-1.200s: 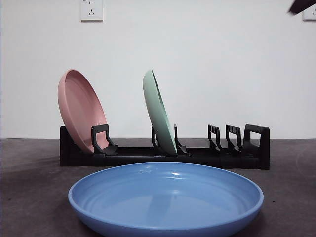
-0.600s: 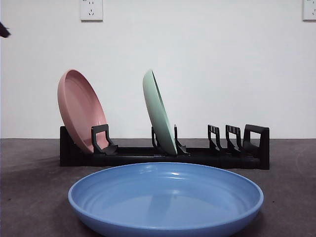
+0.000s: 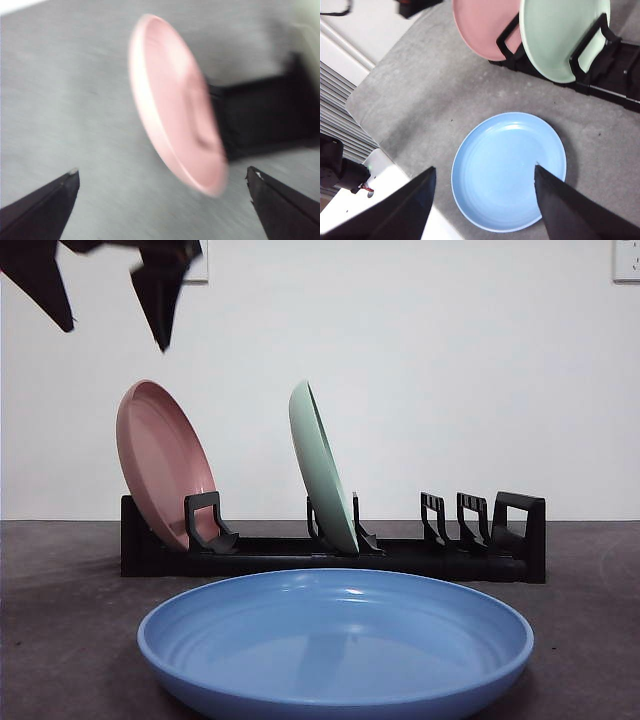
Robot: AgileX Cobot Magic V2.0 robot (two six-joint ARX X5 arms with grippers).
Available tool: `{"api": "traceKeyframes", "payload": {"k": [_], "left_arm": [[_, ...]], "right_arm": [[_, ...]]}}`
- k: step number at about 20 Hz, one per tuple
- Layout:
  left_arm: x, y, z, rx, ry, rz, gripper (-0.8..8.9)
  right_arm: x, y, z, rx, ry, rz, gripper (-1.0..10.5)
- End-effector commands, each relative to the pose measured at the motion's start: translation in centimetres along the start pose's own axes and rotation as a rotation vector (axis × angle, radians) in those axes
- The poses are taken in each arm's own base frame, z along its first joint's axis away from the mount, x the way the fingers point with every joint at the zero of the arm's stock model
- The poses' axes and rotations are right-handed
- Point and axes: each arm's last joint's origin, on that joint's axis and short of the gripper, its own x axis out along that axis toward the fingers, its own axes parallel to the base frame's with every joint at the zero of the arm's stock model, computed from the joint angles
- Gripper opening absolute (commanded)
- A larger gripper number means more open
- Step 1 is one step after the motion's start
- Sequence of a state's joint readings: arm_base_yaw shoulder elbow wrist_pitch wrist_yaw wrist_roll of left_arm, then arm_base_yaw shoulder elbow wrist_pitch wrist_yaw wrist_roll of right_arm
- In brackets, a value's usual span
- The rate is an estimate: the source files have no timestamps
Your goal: Place the plate
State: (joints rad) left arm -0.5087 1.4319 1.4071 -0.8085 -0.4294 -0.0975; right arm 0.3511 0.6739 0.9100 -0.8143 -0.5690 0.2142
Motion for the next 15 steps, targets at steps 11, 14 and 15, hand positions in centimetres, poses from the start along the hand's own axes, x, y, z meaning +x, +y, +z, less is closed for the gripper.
{"api": "traceKeyframes", "payload": {"k": [11, 14, 15], "left_arm": [[6.4, -2.9, 1.7, 0.097, 0.0, 0.175, 4.11], [6.5, -2.7, 1.7, 0.096, 0.001, 0.197, 2.49], [6.5, -2.6, 1.7, 0.098, 0.001, 0.197, 2.14]], "right_arm": [[-0.1, 0.2, 0.4, -0.031, -0.026, 0.01, 3.1], [-0.1, 0.2, 0.4, -0.031, -0.026, 0.011, 3.1], [-0.1, 0.2, 0.4, -0.031, -0.025, 0.011, 3.1]]}}
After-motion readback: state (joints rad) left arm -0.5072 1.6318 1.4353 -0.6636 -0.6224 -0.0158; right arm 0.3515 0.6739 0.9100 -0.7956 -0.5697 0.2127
